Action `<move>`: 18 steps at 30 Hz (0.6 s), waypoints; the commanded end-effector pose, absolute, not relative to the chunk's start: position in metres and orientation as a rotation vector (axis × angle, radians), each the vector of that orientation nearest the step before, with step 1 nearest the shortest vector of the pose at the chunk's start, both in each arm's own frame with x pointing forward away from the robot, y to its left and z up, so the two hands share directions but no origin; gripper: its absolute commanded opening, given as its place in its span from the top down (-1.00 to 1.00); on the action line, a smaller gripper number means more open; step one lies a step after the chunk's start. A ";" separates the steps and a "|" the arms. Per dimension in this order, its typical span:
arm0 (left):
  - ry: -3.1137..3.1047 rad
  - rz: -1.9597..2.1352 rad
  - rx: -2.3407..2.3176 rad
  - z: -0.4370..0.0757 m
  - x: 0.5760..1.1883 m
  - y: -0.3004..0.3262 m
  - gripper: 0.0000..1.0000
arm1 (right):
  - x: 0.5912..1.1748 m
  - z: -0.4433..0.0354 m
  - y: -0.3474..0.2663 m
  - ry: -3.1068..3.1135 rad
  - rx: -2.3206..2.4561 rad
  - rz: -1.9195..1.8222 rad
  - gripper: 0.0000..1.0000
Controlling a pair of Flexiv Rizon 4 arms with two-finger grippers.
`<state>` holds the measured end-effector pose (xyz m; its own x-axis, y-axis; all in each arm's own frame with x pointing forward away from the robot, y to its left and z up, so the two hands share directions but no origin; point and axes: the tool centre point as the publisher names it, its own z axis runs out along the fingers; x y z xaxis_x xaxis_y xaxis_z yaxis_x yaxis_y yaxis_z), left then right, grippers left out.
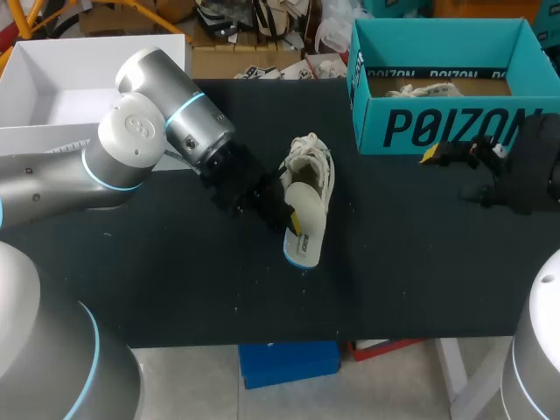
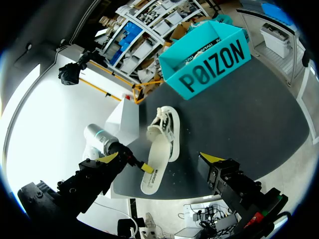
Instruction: Take the shoe out of the shoebox, open the shoe tongue, remove and reinsert the insole, then place the shoe into the shoebox
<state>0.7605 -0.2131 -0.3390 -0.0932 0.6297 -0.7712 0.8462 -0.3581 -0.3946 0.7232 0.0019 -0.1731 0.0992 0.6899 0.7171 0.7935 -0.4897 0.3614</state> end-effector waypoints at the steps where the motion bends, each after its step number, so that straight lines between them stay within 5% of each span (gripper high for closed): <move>1: 1.631 -1.422 2.003 -0.341 0.766 -0.216 1.00 | 0.724 -0.173 0.003 -1.520 -2.243 -1.348 -1.00; 18: 1.666 -1.299 2.090 -0.327 0.779 -0.195 1.00 | 0.724 -0.173 0.003 -1.520 -2.243 -1.348 -1.00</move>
<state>0.7809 -0.1972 -0.3297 -0.0068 0.7064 -0.7077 0.8540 -0.3641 -0.3717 0.7232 0.0019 -0.1731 0.0991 0.6899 0.7171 0.7935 -0.4897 0.3614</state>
